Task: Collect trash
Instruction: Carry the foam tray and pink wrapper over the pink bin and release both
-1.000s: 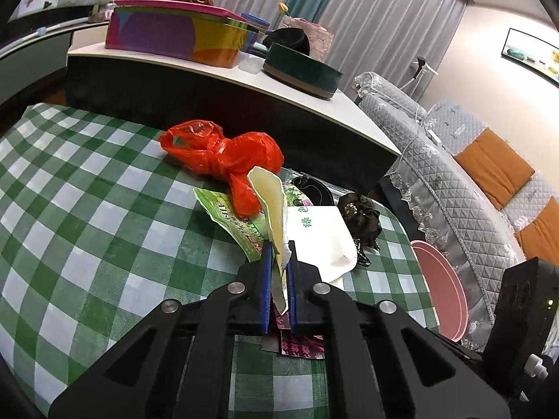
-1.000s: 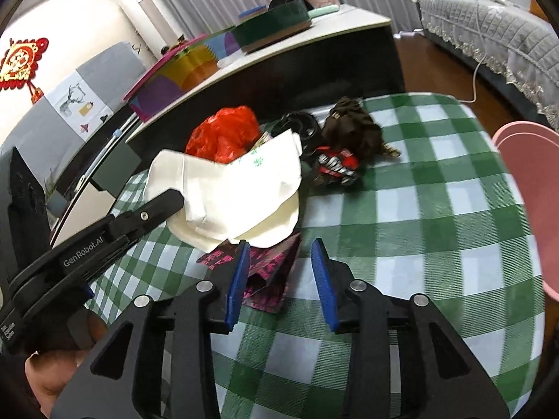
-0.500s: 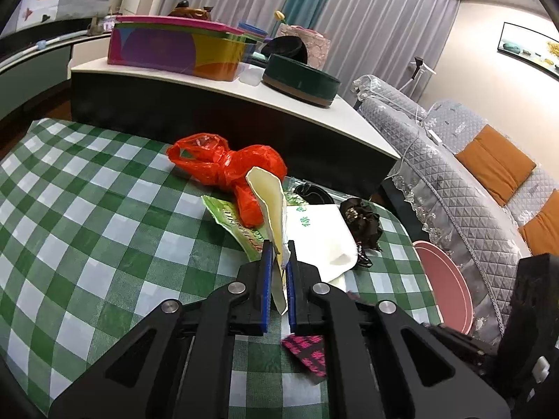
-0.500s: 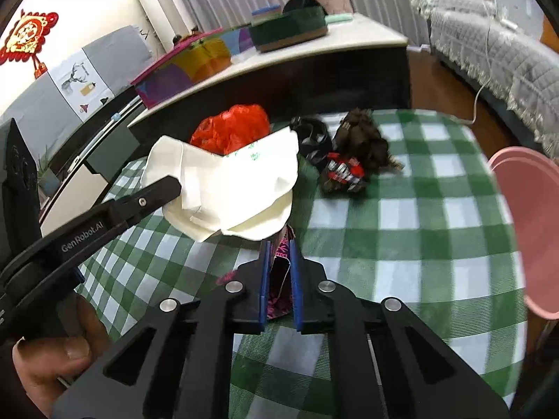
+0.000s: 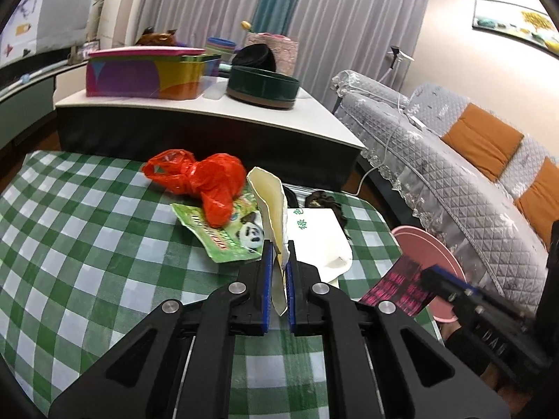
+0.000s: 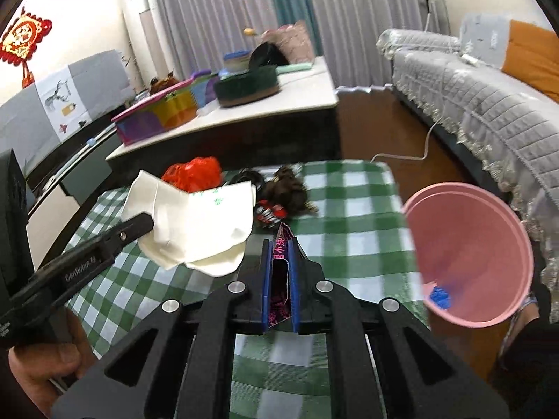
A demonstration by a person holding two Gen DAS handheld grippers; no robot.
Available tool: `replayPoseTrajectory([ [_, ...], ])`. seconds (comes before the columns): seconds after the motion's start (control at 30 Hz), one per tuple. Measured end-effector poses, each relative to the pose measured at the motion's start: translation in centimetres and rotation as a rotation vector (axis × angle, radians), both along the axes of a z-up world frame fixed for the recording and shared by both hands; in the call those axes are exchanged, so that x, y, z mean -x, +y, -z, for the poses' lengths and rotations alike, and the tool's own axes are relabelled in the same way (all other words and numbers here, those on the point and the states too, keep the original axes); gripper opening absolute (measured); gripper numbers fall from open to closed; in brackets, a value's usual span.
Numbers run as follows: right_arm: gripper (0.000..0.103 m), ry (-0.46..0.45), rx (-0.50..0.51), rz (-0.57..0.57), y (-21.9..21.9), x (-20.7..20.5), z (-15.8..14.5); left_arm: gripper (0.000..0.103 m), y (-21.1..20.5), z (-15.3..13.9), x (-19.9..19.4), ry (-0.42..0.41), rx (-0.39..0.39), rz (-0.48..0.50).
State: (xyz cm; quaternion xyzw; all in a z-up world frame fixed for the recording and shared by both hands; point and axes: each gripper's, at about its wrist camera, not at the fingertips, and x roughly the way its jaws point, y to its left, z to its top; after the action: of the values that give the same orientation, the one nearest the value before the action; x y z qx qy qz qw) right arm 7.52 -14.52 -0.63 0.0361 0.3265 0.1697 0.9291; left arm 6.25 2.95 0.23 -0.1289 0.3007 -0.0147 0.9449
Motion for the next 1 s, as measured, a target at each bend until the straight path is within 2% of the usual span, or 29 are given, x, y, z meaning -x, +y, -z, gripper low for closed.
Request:
replayPoseTrajectory([
  [0.5,0.009,-0.135,0.031,0.128,-6.2,2.4,-3.1,0.007,-3.6,-1.1,1.3,-0.018,-0.064,0.066],
  [1.0,0.01,-0.186,0.045,0.257,-11.6,2.9,-4.3,0.007,-6.4,-1.4,1.4,-0.027,-0.103,0.119],
])
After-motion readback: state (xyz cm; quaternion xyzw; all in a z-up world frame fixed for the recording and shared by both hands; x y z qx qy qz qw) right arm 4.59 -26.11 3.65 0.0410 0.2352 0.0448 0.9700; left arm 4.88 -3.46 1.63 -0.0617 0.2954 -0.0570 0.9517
